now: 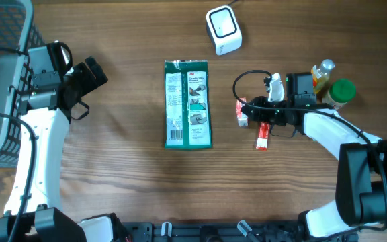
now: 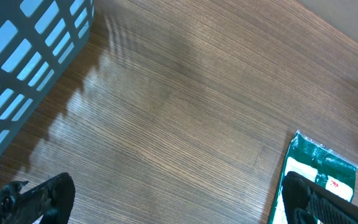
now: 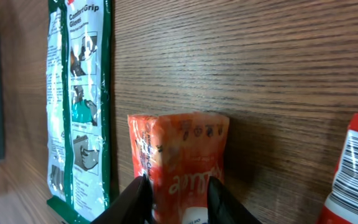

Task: Scan the item barcode
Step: 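Lower the Kleenex pack beside the red tube and open the gripper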

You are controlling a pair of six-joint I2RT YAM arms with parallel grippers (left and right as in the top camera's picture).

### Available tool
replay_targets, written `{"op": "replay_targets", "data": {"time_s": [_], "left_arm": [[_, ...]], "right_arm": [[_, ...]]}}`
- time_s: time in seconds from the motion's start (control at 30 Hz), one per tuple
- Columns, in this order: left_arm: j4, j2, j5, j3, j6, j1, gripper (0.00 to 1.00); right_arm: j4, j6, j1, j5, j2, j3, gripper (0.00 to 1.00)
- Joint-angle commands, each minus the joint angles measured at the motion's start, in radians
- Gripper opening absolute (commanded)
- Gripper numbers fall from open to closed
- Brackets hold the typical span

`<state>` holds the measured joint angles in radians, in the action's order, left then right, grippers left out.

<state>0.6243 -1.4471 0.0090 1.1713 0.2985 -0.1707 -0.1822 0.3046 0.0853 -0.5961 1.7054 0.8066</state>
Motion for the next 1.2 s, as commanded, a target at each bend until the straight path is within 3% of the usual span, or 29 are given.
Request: {"op": "replay_targets", "data": {"time_s": [0.0,0.2,0.37,0.97,1.17], "left_arm": [[-0.003,0.005,0.004,0.01,0.009,-0.004,1.0],[-0.003,0.005,0.004,0.01,0.009,-0.004,1.0],[-0.003,0.005,0.004,0.01,0.009,-0.004,1.0],[-0.003,0.005,0.004,0.01,0.009,-0.004,1.0],[-0.003,0.005,0.004,0.01,0.009,-0.004,1.0]], "right_arm": [[-0.002,-0.014,0.003,0.064,0.01,-0.01,0.35],[-0.004,-0.015,-0.004,0.065,0.009,-0.003,0.48],[-0.007,-0.017,-0.004,0.066,0.009,0.004,0.53],[-0.095,-0.047,-0.004,0.155,-0.066,0.058,0.56],[-0.265,-0.094,-0.003,0.154,-0.133,0.246,0.59]]}}
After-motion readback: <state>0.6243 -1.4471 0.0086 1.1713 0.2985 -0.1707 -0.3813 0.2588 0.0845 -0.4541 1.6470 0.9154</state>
